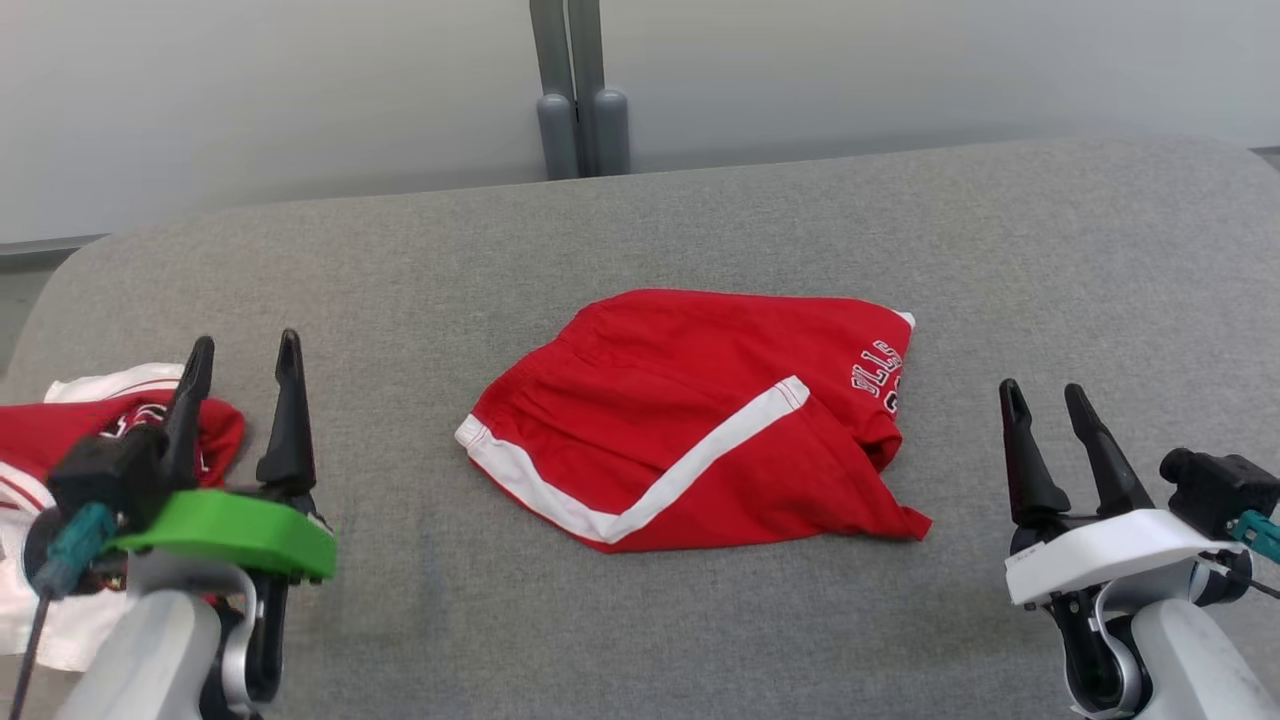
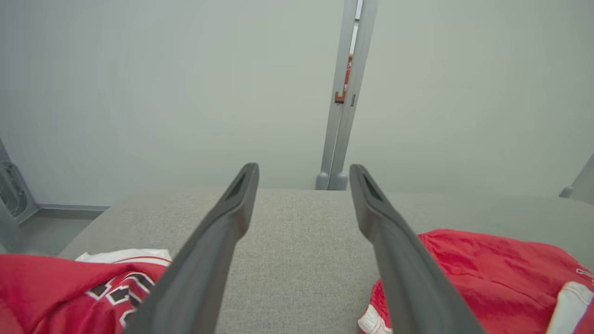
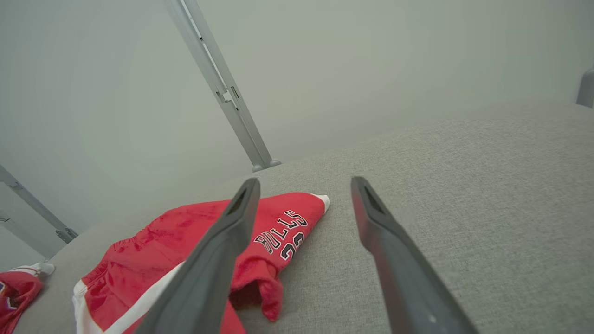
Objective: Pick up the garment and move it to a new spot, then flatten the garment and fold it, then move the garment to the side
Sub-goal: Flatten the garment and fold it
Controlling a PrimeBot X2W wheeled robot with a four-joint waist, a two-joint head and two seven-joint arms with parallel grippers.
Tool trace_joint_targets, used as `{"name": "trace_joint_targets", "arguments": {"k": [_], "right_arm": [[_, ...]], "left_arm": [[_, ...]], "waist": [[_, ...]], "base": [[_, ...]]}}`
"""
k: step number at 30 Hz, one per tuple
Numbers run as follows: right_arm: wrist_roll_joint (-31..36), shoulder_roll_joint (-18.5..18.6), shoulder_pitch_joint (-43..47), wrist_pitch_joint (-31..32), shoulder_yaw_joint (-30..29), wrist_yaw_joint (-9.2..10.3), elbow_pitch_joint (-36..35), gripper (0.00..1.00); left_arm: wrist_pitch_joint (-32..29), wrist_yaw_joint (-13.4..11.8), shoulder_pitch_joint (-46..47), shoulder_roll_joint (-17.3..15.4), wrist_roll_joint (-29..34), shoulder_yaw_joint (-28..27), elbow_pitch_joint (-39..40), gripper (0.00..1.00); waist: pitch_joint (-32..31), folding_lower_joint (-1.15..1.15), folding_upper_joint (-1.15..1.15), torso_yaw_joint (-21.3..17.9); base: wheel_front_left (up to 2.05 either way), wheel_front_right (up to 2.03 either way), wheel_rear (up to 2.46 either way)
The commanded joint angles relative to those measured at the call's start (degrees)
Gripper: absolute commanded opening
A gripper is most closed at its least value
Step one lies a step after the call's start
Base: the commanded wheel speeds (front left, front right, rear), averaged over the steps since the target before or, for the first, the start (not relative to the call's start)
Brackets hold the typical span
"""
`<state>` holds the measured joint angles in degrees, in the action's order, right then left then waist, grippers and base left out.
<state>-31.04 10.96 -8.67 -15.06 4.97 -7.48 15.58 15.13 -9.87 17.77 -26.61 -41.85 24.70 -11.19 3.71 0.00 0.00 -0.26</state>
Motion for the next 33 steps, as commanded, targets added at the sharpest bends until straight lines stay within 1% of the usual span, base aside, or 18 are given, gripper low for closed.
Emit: {"name": "trace_joint_targets", "arguments": {"k": [1, 2, 4, 6, 8, 12, 15, 20, 26, 33], "right_arm": [[0.31, -0.10, 0.75, -0.16, -0.04, -0.02, -0.06, 1.00], [0.35, -0.19, 1.16, -0.16, -0.20, -0.02, -0.02, 1.00], [0.36, -0.42, 1.72, -0.16, -0.15, -0.02, 0.06, 1.00], [0.38, -0.42, 2.07, -0.16, -0.30, -0.02, 0.00, 1.00], [0.35, -0.36, 2.56, -0.16, -0.18, -0.02, 0.17, 1.00], [0.57, -0.07, 2.63, -0.16, 0.23, -0.02, 0.42, 1.00], [0.61, 0.24, 2.06, -0.16, 1.37, -0.02, 0.68, 1.00], [0.86, 1.59, -0.92, 1.45, 4.56, -0.02, 1.86, 1.00], [-0.86, 2.78, -8.70, 9.94, 10.24, -0.02, 6.88, 1.00], [-3.69, 2.26, -17.23, 21.95, 12.93, -0.02, 15.88, 1.00]], "left_arm": [[0.00, -1.04, -3.13, 0.90, 2.05, -1.47, 2.55, 1.00], [0.00, -1.94, -5.86, 1.64, 3.73, -2.81, 4.96, 1.00], [0.00, -2.77, -10.25, 3.25, 6.43, -4.59, 8.07, 1.00], [0.01, -2.70, -13.45, 5.00, 8.65, -5.55, 9.80, 1.00], [0.01, -2.00, -15.83, 6.58, 9.73, -5.71, 9.87, 1.00], [0.02, -0.01, -17.25, 9.03, 11.87, -5.96, 9.05, 1.00], [0.02, 1.38, -17.07, 10.28, 12.59, -6.53, 8.24, 1.00], [0.02, 2.80, -16.58, 11.40, 13.70, -7.60, 7.35, 1.00], [0.02, 4.34, -15.33, 12.95, 14.78, -7.52, 5.57, 1.00], [0.01, 5.93, -14.29, 14.64, 15.41, -7.25, 2.87, 1.00]], "waist": [[-0.90, 0.00, 0.00, 0.96], [-1.12, 0.00, 0.00, 1.23], [-1.46, 0.00, 0.00, 1.63], [-1.62, 0.00, 0.00, 2.00], [-1.74, 0.00, 0.00, 2.31], [-1.97, 0.00, 0.00, 3.03], [-2.20, 0.00, 0.00, 3.71], [-2.01, 0.00, 0.00, 4.84], [-1.13, 0.00, 0.00, 6.81], [-0.55, 0.00, 0.00, 9.70]], "base": [[0.00, 0.00, 0.00], [0.00, 0.00, 0.00], [0.00, 0.00, 0.00], [0.00, 0.00, 0.00], [0.00, 0.00, 0.00], [0.00, 0.00, 0.00], [0.00, 0.00, 0.00], [0.00, 0.00, 0.00], [0.00, 0.00, 0.00], [0.00, 0.00, 0.00]]}}
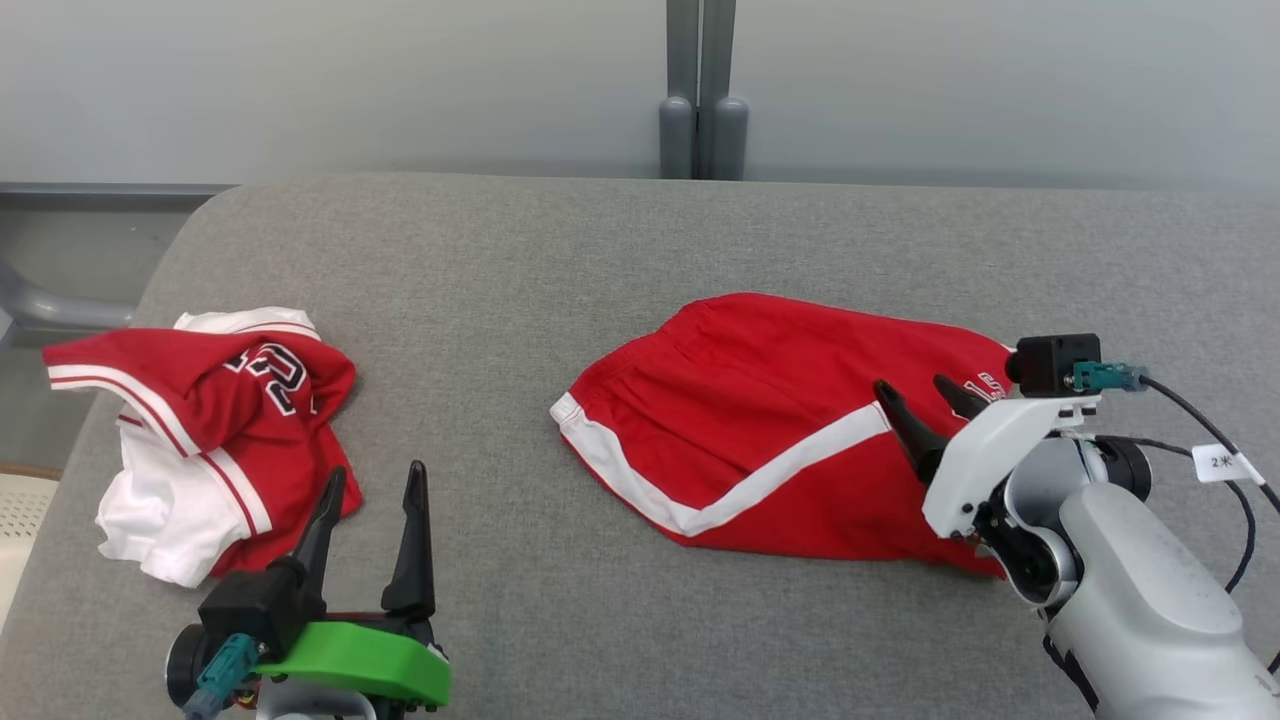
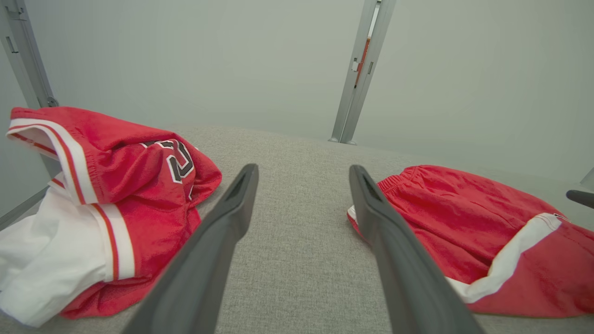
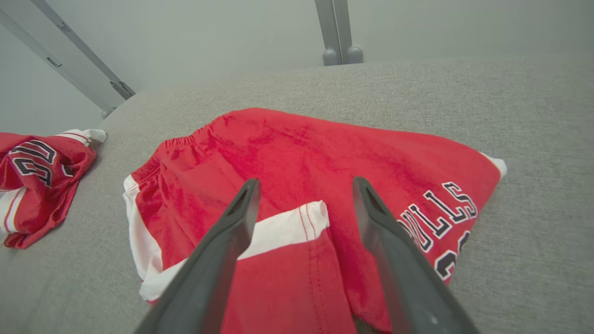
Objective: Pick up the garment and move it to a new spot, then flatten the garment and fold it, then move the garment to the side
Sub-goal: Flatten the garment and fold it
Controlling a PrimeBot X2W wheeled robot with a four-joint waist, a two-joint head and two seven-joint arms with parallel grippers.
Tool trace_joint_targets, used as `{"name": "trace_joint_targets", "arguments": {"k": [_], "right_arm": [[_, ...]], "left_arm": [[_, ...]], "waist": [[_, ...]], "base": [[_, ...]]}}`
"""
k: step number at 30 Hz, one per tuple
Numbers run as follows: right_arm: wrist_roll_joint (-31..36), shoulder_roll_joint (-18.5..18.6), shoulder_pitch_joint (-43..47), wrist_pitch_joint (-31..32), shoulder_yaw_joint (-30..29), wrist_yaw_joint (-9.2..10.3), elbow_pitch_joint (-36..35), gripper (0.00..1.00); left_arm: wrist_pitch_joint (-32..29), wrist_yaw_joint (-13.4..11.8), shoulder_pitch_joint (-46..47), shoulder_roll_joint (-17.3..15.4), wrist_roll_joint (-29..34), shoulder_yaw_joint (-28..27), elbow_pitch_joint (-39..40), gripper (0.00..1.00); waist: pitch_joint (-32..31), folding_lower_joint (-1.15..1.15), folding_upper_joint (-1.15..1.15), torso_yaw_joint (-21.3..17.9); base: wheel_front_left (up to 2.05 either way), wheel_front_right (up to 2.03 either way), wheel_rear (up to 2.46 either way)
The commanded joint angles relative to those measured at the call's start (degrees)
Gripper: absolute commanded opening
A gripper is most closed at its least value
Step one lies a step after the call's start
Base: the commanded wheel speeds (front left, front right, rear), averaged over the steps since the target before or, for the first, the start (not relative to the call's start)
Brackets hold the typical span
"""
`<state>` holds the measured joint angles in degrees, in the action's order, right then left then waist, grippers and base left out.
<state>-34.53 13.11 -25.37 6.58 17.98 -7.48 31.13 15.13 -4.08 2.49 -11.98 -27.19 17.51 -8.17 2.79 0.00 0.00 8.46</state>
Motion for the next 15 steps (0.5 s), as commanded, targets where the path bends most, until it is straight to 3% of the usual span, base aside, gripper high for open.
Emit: {"name": "trace_joint_targets", "arguments": {"k": [1, 6, 12, 14, 15], "right_arm": [[-0.49, -0.15, -1.30, 1.96, -0.02, -0.02, 1.60, 1.00], [0.64, -0.91, -4.74, 8.29, 0.06, -0.02, 6.89, 1.00], [2.08, -1.63, -6.46, 11.47, -0.98, -0.02, 9.98, 0.97], [2.71, -2.15, -6.48, 11.41, -1.43, -0.02, 10.44, 0.75], [3.02, -2.33, -6.46, 11.38, -1.58, -0.02, 10.52, 0.53]], "left_arm": [[0.02, 0.28, 1.02, 0.19, 0.82, -0.13, -0.42, 1.00], [0.02, 0.96, 1.24, 0.93, 1.12, -0.57, -1.53, 1.00], [0.02, 1.55, 1.28, 1.42, 1.48, -1.16, -2.26, 1.00], [0.02, 1.66, 1.26, 1.48, 1.55, -1.42, -2.43, 1.00], [0.02, 1.69, 1.23, 1.52, 1.54, -1.54, -2.49, 1.00]], "waist": [[0.41, 0.00, 0.00, 1.26], [0.57, 0.00, 0.00, 2.59], [0.74, 0.00, 0.00, 3.28], [0.78, 0.00, 0.00, 3.31], [0.78, 0.00, 0.00, 3.29]], "base": [[0.00, 0.00, 0.00], [0.00, 0.00, 0.00], [0.00, 0.00, 0.00], [0.00, 0.00, 0.00], [0.00, 0.00, 0.00]]}}
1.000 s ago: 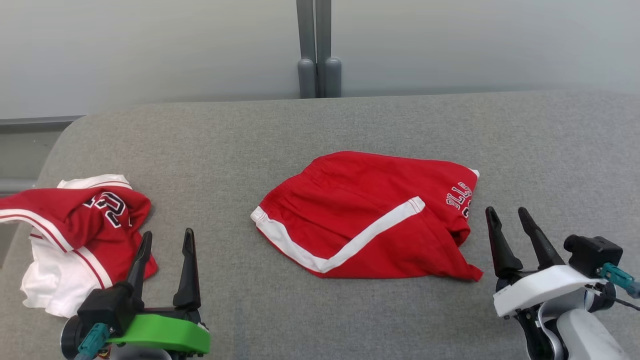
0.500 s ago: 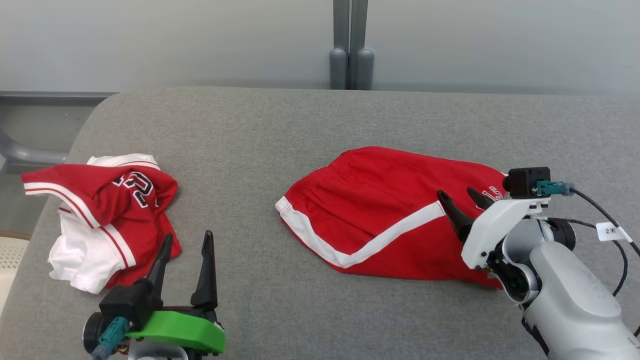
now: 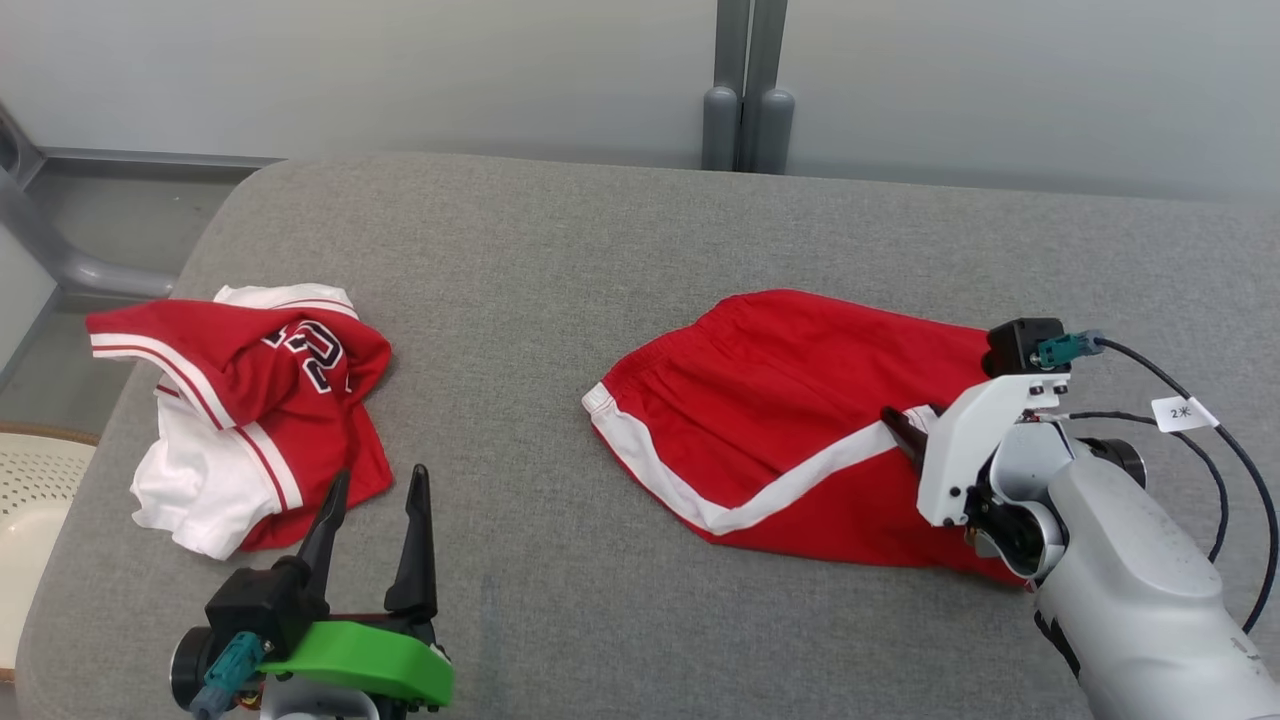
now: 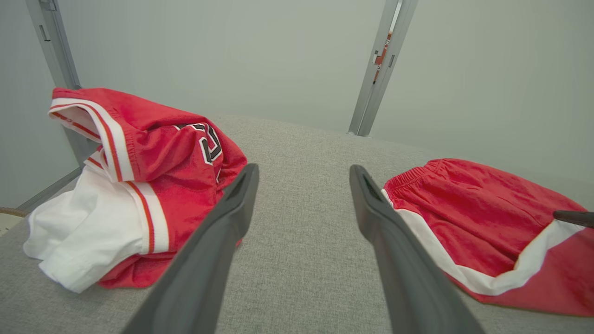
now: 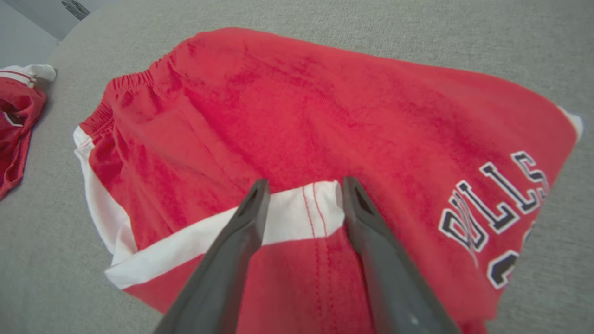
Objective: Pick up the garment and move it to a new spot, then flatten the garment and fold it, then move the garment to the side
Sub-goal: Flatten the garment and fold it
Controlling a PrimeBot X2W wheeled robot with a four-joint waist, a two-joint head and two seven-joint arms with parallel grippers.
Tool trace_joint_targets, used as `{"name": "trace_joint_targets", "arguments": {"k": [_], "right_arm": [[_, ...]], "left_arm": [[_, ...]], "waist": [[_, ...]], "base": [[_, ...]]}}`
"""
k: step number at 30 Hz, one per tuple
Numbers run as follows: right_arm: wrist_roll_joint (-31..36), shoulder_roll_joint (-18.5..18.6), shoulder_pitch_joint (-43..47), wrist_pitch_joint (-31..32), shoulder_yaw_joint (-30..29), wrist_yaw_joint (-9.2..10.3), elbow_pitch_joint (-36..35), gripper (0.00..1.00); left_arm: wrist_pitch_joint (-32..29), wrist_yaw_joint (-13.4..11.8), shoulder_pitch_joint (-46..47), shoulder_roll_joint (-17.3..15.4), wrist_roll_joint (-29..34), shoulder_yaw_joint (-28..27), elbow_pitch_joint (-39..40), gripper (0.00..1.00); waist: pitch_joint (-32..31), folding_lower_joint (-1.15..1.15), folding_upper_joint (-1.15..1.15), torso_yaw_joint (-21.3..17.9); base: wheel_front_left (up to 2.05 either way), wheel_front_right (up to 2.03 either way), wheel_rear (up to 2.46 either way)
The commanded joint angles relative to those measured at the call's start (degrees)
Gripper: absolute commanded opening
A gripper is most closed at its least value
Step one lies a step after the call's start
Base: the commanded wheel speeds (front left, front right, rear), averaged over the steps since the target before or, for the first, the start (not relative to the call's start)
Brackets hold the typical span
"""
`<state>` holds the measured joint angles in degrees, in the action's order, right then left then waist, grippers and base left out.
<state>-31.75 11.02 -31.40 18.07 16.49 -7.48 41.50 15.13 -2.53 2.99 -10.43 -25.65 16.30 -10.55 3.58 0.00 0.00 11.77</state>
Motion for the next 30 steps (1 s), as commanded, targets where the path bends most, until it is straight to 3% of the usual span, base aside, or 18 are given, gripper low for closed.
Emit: {"name": "trace_joint_targets", "arguments": {"k": [1, 2, 3, 15, 22, 30], "right_arm": [[0.52, -0.40, -0.43, -0.14, -0.23, -0.02, 0.17, 0.41], [0.85, -0.50, -0.36, -0.24, -0.27, -0.02, 0.06, 0.24], [0.98, -0.58, -0.29, -0.40, -0.27, -0.02, -0.10, 0.00], [1.06, -0.91, 3.22, -3.62, -1.27, -0.02, -5.15, 0.00], [-4.33, 0.44, 11.47, 0.34, -0.26, -0.02, -16.58, 0.00], [-6.15, 3.15, 22.95, 7.97, -2.36, -0.02, -30.67, 0.00]], "left_arm": [[0.02, 0.24, 0.71, 0.00, 0.12, -0.45, -0.21, 1.00], [0.02, 0.30, 0.70, 0.04, 0.21, -0.54, -0.29, 1.00], [0.02, 0.36, 0.71, 0.09, 0.25, -0.60, -0.34, 1.00], [0.03, 0.90, 0.09, -0.07, 0.57, -0.88, -1.63, 1.00], [-0.04, 0.47, -1.15, -0.59, 0.06, -0.84, -1.84, 1.00], [-0.17, 0.45, -1.46, -0.69, -0.53, -0.57, -1.85, 1.00]], "waist": [[-0.01, 0.00, 0.00, -0.06], [0.01, 0.00, 0.00, -0.10], [0.01, 0.00, 0.00, -0.13], [-1.48, 0.00, 0.00, -0.64], [-2.86, 0.00, 0.00, -1.51], [-2.64, 0.00, 0.00, -2.76]], "base": [[0.00, 0.00, 0.00], [0.00, 0.00, 0.00], [0.00, 0.00, 0.00], [0.00, 0.00, 0.00], [0.00, 0.00, 0.00], [0.00, 0.00, 0.00]]}}
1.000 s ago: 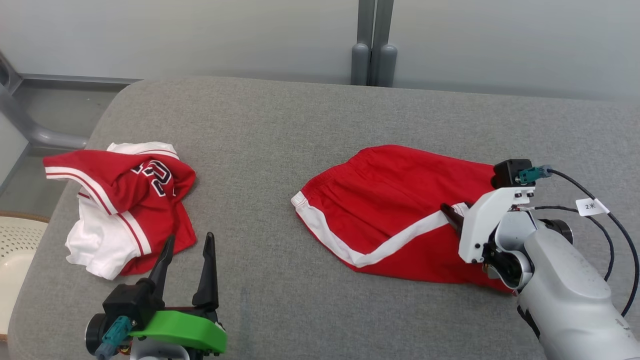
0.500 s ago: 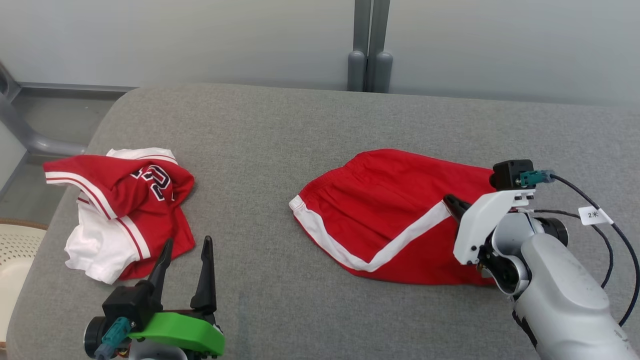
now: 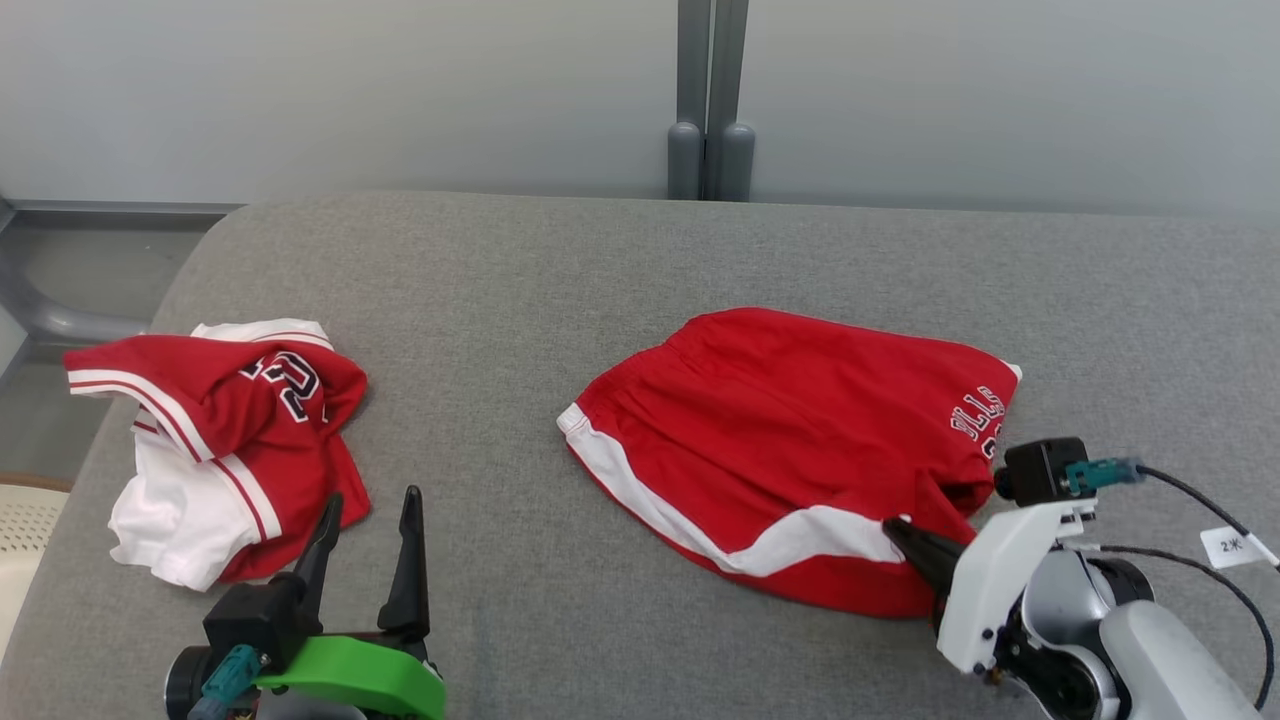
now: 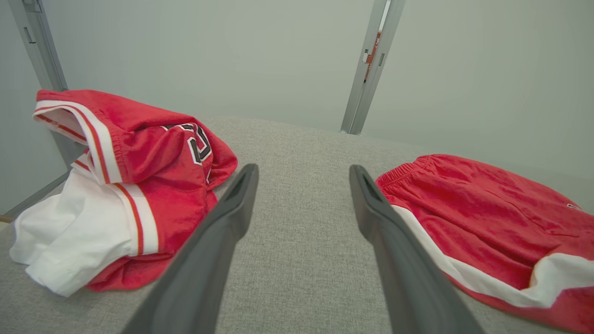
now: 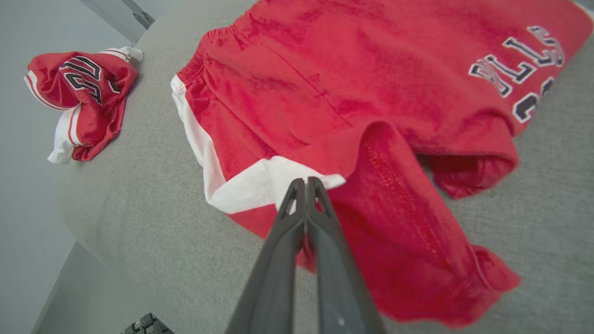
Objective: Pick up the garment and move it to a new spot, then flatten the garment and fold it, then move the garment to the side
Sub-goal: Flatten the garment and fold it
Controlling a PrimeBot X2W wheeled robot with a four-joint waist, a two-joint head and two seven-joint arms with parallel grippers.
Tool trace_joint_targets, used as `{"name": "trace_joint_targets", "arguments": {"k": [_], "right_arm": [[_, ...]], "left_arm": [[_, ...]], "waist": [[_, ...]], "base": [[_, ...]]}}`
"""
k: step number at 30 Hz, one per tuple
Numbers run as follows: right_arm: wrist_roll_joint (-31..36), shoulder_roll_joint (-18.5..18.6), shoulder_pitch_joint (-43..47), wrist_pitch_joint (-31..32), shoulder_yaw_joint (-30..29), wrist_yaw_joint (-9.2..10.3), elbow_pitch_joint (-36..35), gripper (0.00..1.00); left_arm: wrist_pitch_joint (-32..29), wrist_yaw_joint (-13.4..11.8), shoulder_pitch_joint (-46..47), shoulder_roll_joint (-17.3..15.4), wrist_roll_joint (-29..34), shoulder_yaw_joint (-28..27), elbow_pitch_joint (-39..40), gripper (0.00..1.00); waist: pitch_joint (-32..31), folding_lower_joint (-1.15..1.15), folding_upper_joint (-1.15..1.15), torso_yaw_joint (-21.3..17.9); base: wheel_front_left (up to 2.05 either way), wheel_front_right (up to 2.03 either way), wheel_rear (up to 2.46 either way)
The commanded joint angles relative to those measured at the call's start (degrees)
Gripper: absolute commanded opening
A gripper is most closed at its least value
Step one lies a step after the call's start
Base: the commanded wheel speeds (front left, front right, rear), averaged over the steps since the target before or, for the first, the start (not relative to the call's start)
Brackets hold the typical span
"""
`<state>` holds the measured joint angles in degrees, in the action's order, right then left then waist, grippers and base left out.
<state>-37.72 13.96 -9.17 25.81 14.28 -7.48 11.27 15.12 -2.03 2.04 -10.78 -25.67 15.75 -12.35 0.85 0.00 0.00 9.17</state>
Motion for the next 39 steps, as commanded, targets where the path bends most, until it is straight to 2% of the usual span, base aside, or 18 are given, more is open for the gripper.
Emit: {"name": "trace_joint_targets", "arguments": {"k": [1, 6, 11, 12, 13, 20, 28, 34, 39], "right_arm": [[-0.27, 0.28, 2.01, 1.22, -0.46, -0.02, -1.87, 0.00], [-0.41, -0.04, 9.18, 6.37, -1.83, -0.02, -9.28, 0.00], [0.77, -0.90, 14.20, 10.64, -3.36, -0.02, -13.32, 0.00], [0.92, -1.20, 15.09, 11.54, -3.59, -0.02, -13.85, 0.40], [1.37, -1.32, 15.79, 12.35, -3.81, -0.02, -14.24, 1.00], [2.43, -2.04, 18.40, 16.79, -4.36, -0.02, -16.18, 1.00], [2.28, -2.80, 17.01, 12.76, -6.45, -0.03, -20.14, 1.00], [3.18, -2.79, 16.22, 10.06, -7.67, -0.03, -20.53, 1.00], [4.14, -3.47, 14.60, 5.28, -9.33, -0.03, -19.65, 1.00]], "left_arm": [[-0.16, -0.06, -0.53, -0.32, -0.59, 0.03, -0.14, 1.00], [-0.15, -0.18, -0.49, -0.30, -0.70, 0.15, -0.53, 1.00], [-0.14, 0.00, -0.33, -0.47, -1.03, 0.29, -1.02, 1.00], [-0.19, 0.05, -0.31, -0.47, -1.08, 0.37, -1.14, 1.00], [-0.25, 0.09, -0.25, -0.47, -1.14, 0.48, -1.25, 1.00], [-0.55, -0.12, -0.09, -0.67, -1.35, 0.86, -1.59, 1.00], [-0.84, -0.41, -0.15, -1.06, -1.33, 1.18, -1.33, 1.00], [-0.92, -0.55, -0.29, -1.21, -1.41, 1.48, -1.25, 1.00], [-0.84, -0.63, -0.14, -1.34, -1.26, 1.66, -1.01, 1.00]], "waist": [[0.11, 0.00, 0.00, -0.28], [0.12, 0.00, 0.00, -0.93], [-0.02, 0.00, 0.00, -1.70], [-0.05, 0.00, 0.00, -1.89], [-0.08, 0.00, 0.00, -2.05], [-0.51, 0.00, 0.00, -2.76], [-0.75, 0.00, 0.00, -3.12], [-1.05, 0.00, 0.00, -3.15], [-0.99, 0.00, 0.00, -3.08]], "base": [[0.00, 0.00, 0.00], [0.00, 0.00, 0.00], [0.00, 0.00, 0.00], [0.00, 0.00, 0.00], [0.00, 0.00, 0.00], [0.00, 0.00, 0.00], [0.00, 0.00, 0.00], [0.00, 0.00, 0.00], [0.00, 0.00, 0.00]]}}
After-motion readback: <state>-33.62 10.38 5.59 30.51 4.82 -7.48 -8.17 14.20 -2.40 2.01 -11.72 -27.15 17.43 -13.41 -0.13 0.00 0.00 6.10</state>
